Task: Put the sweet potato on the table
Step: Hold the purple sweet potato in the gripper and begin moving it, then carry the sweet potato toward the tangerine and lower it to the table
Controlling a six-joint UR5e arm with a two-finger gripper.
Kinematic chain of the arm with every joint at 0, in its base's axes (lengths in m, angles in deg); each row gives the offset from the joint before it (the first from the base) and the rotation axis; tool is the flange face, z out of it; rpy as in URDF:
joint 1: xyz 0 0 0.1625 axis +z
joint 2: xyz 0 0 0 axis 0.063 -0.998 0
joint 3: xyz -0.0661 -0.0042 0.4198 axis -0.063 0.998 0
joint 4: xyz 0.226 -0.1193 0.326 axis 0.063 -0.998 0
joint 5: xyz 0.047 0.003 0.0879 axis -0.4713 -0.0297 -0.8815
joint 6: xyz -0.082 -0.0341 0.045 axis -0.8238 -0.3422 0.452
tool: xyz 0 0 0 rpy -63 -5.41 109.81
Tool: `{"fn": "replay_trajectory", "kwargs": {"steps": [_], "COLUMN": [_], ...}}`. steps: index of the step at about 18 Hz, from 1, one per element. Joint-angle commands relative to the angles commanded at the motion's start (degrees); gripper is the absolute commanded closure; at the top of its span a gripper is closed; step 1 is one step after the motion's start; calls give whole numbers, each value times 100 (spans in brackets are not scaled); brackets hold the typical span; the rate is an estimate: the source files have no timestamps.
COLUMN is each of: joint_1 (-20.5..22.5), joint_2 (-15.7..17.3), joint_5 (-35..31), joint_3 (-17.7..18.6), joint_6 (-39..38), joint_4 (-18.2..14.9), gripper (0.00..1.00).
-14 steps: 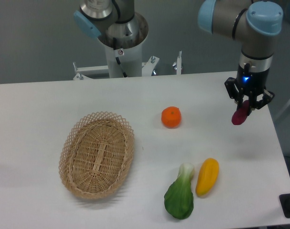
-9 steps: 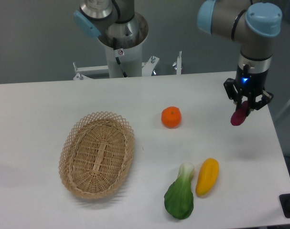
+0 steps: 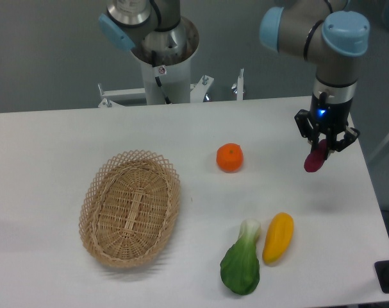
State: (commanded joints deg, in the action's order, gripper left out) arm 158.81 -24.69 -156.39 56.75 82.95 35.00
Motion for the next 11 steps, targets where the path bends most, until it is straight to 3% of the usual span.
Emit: {"fn": "replay_trajectory", "kwargs": {"steps": [5,11], "joint_1": [-210,-667], "joint_2": [-202,-668], "joint_5": [-105,-527], "joint_3": [290,247], "joint_6": [-97,-755], "joint_4": [694,1152], "gripper": [66,66]}}
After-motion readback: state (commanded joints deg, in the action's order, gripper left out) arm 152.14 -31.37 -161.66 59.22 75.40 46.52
